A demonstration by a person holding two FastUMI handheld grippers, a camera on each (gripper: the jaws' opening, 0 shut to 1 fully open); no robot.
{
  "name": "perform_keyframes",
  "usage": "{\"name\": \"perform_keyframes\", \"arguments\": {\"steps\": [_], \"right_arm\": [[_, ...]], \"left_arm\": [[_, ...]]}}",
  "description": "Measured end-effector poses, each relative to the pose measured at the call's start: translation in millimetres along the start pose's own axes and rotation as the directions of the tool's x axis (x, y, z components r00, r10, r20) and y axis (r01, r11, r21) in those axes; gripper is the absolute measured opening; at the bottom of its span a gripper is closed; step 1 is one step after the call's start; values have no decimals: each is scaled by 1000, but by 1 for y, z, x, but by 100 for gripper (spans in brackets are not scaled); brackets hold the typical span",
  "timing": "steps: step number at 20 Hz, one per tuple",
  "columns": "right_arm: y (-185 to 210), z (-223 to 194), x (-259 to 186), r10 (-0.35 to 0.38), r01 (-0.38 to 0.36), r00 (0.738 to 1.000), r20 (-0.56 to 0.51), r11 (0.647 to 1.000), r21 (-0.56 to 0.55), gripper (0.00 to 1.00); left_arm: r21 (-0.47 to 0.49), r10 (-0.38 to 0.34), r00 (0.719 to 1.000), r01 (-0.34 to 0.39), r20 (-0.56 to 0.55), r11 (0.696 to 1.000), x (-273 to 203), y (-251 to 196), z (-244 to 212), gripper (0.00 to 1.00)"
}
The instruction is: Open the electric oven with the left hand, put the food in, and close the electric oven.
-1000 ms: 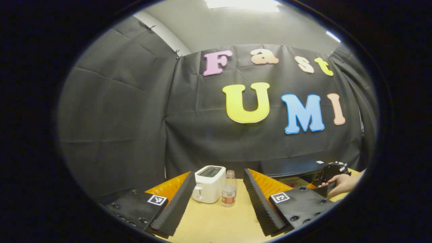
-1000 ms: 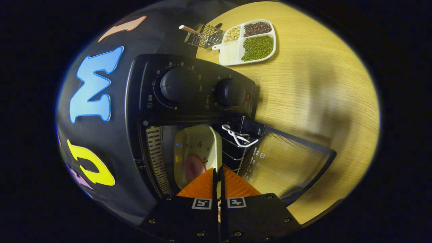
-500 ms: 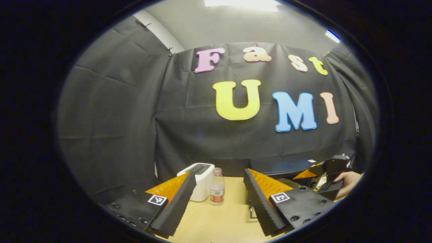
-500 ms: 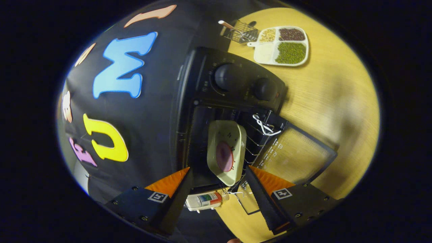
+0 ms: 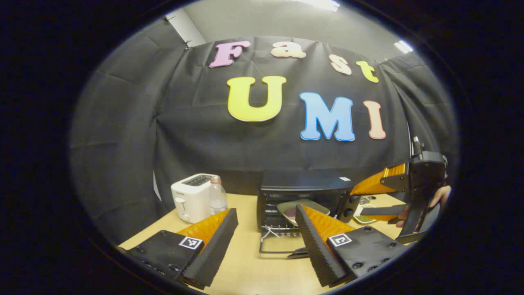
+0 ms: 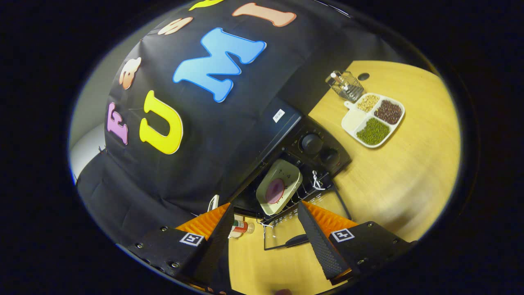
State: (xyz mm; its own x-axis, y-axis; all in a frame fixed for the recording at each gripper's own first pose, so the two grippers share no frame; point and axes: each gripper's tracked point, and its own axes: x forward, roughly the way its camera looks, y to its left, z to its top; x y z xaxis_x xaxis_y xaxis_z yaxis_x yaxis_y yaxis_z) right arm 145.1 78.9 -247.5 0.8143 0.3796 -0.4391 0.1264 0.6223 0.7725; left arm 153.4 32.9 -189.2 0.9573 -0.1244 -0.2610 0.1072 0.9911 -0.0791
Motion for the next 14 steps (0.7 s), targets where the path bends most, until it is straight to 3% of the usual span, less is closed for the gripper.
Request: {"name": "perform_keyframes", "arguments": {"steps": [3, 4, 6, 9, 11, 14], "right_arm": [[-10, 21, -28, -22, 31, 997, 74, 992, -126, 97], [-14, 27, -37, -31, 47, 995, 93, 984, -170, 97], [-24, 38, -57, -68, 101, 990, 123, 954, -281, 97], [-26, 55, -81, -75, 148, 980, 187, 898, -415, 97], [-30, 63, -94, -84, 181, 971, 224, 872, -455, 97], [-40, 78, -117, -110, 240, 954, 278, 838, -491, 97]], "left_arm": [[16, -51, 997, 52, -64, 999, 3, -28, -28, 91], [15, -67, 994, 68, -87, 998, 5, -36, -39, 96], [8, -92, 988, 94, -122, 996, 9, -51, -57, 100], [-12, -127, 970, 127, -206, 992, 15, -71, -96, 96], [-30, -141, 955, 138, -259, 990, 20, -82, -120, 100], [-34, -143, 929, 140, -341, 990, 31, -92, -154, 96]]}}
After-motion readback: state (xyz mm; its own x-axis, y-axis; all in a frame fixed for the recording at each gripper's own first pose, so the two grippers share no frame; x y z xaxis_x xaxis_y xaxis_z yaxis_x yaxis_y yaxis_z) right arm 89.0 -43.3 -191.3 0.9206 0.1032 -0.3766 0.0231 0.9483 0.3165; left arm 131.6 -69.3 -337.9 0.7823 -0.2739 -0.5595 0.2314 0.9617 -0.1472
